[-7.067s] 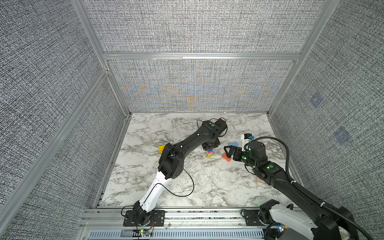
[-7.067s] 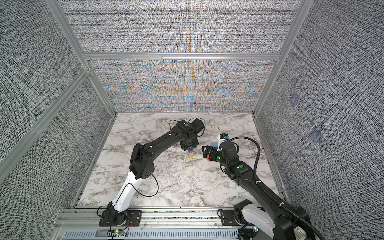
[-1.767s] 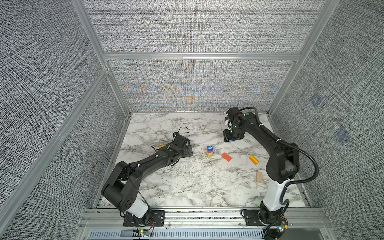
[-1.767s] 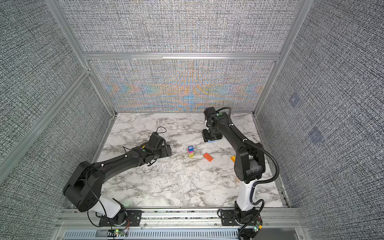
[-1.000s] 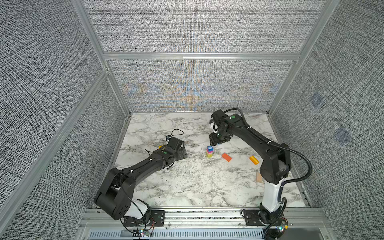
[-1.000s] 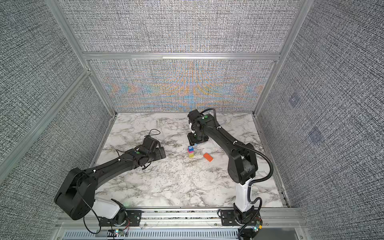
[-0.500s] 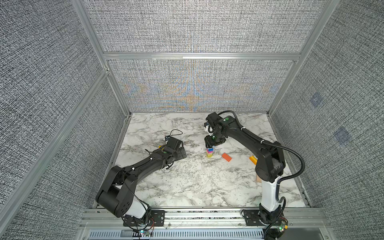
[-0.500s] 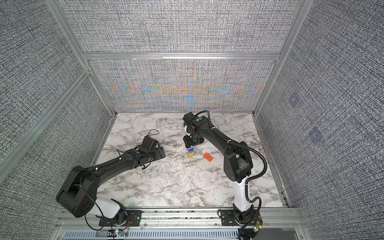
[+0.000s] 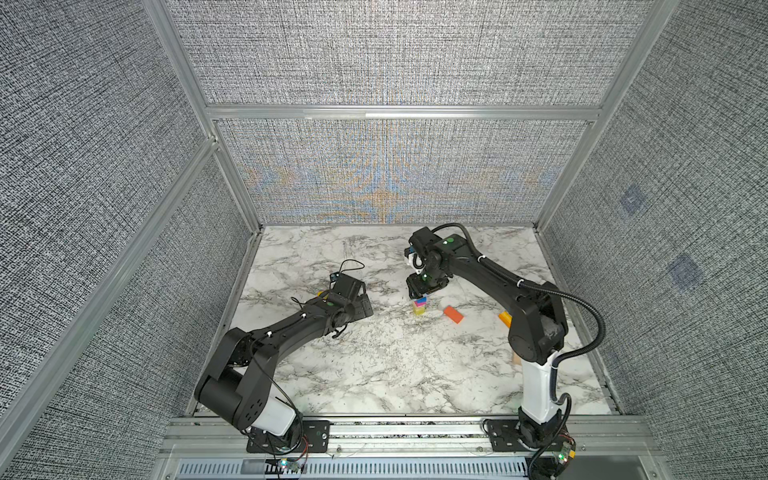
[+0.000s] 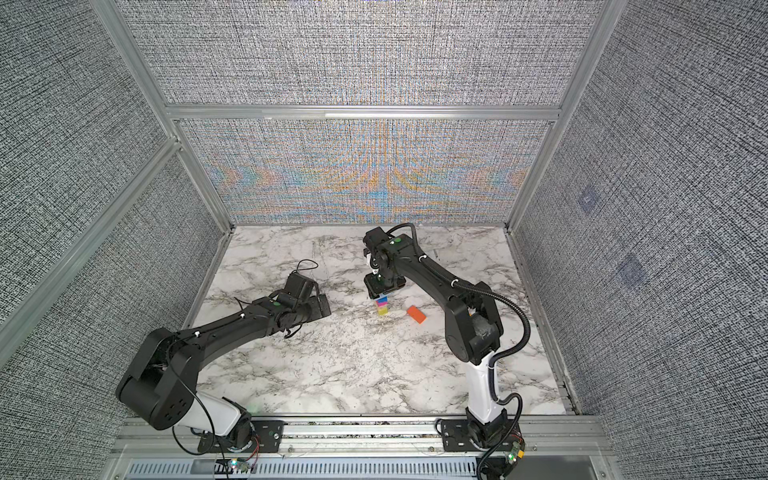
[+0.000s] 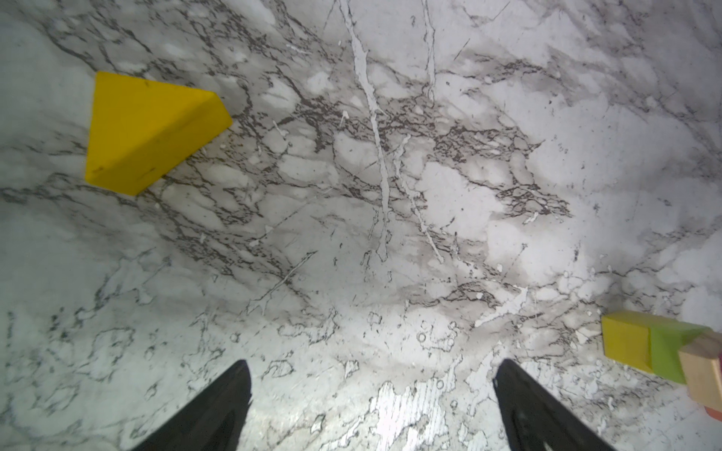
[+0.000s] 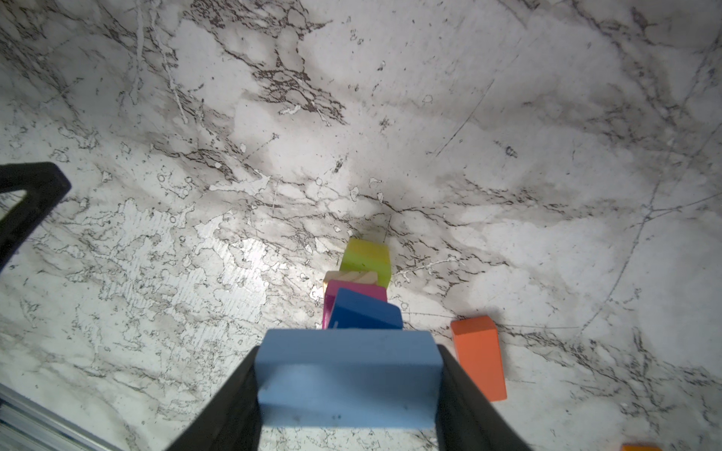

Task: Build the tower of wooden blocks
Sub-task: 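Lower the light-blue block onto the blue 6 cube with the right gripper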

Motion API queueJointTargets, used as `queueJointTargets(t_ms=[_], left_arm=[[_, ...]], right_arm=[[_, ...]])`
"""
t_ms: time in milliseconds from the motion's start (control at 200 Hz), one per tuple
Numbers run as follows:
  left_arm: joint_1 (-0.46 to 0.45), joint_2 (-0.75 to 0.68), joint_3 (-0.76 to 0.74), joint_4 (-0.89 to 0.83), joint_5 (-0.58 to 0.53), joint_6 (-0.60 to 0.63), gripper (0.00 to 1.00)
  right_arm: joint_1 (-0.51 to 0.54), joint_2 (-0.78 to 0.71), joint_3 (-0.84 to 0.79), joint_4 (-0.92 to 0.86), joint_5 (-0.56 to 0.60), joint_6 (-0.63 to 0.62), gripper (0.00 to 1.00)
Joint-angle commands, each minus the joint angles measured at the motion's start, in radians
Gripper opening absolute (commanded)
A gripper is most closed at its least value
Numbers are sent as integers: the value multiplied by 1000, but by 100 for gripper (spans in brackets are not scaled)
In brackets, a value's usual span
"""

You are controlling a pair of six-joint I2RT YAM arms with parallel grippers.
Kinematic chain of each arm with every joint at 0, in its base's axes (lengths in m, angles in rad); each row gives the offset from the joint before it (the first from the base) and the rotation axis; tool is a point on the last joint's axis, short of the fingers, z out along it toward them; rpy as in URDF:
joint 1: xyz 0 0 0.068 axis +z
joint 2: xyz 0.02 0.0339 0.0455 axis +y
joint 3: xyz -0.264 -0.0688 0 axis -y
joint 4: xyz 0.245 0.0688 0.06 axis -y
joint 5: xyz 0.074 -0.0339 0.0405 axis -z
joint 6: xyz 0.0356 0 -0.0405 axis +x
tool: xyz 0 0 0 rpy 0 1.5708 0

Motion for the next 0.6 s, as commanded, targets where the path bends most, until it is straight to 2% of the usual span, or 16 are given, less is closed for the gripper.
queueJointTargets(t_ms=[0,305,595], left_arm=[[2,2,1,17,12,0,98],[7,2,-6,22,19,0,98],[8,2,-12,32,32,7,98]], right_arm=[[3,3,10,-5,8,-8,60],[3,0,-7,-5,25,-2,62],[11,1,-6,5,26,3,72]])
